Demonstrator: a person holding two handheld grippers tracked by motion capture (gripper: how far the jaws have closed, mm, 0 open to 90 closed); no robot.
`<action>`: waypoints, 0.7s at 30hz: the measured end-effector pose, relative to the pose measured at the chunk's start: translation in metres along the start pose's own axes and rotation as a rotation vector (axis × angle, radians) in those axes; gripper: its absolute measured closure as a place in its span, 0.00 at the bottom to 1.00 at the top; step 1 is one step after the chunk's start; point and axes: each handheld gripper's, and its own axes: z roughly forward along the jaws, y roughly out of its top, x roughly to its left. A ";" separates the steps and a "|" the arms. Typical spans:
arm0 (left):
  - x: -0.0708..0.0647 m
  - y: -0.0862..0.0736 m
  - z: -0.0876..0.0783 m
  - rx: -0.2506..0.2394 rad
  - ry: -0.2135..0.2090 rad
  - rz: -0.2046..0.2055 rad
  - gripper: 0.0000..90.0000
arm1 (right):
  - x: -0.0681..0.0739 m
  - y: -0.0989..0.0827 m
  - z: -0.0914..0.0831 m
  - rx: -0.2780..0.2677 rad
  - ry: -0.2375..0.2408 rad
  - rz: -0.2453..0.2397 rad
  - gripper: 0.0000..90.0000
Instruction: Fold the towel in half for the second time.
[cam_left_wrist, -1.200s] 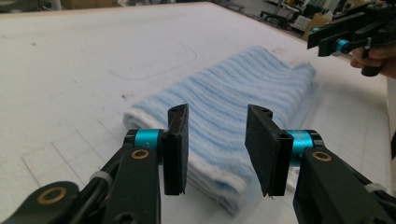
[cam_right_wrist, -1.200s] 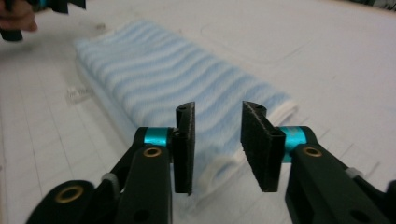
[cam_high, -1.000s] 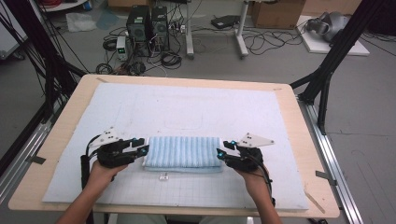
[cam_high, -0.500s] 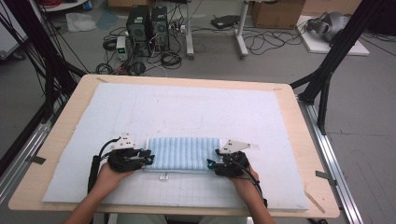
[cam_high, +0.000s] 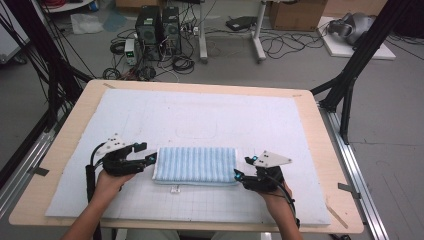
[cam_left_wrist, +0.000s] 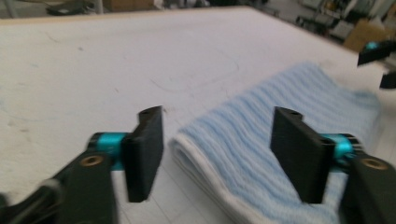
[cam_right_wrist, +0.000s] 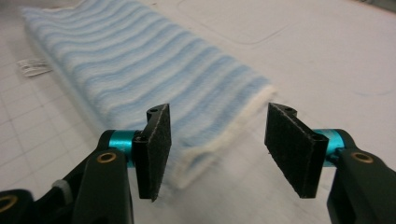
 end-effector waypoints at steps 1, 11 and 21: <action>0.002 0.001 -0.002 -0.019 0.008 -0.005 0.24 | -0.003 -0.001 -0.004 -0.004 -0.017 0.009 0.41; 0.010 0.005 -0.019 -0.098 0.038 0.053 0.23 | -0.036 -0.011 -0.038 -0.121 -0.182 0.162 0.13; 0.012 0.005 -0.029 -0.109 0.036 0.068 0.24 | -0.044 -0.014 -0.049 -0.139 -0.208 0.185 0.12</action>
